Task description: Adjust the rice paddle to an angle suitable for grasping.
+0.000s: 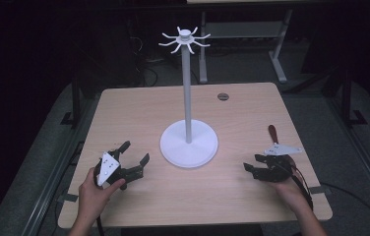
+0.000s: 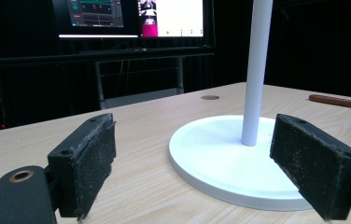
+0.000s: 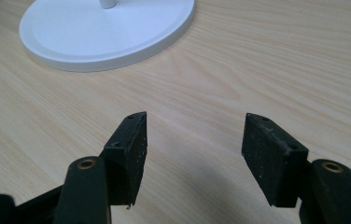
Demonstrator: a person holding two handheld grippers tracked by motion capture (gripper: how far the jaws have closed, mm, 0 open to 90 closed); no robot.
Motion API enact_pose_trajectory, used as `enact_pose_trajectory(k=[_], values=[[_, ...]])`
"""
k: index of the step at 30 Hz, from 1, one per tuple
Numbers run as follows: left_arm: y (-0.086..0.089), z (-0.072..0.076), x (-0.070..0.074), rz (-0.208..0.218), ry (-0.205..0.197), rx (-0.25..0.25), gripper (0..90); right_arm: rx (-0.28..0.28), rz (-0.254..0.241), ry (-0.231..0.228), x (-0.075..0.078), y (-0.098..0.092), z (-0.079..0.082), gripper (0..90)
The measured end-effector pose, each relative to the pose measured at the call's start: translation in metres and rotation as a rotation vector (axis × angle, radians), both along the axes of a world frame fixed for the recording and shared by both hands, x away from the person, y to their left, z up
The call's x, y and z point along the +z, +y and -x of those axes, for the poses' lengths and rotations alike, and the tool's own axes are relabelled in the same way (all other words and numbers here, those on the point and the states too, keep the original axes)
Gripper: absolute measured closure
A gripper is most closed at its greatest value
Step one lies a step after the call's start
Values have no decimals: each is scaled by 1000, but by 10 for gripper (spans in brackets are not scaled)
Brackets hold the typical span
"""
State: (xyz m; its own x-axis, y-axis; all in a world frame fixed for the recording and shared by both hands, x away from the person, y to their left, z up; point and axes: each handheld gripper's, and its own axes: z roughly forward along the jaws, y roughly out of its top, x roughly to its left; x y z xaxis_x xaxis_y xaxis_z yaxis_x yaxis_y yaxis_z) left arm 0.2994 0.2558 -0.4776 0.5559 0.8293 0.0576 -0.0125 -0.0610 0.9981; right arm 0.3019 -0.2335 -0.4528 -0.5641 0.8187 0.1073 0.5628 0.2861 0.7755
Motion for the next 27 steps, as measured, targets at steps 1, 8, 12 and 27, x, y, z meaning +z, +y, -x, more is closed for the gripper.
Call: enact_pose_trajectory(k=[1, 8, 12, 27], values=[[0, 0, 0, 0, 0, 0, 137, 1, -1, 0, 0, 0, 0, 400], [1, 0, 0, -2, 3, 7, 137, -6, -1, -22, 2, -4, -1, 404], [0, 0, 0, -5, 3, 5, 137, -10, -7, -31, 5, -8, -1, 443], [0, 0, 0, -6, 1, 1, 137, -96, 3, -68, 16, -31, -18, 883]])
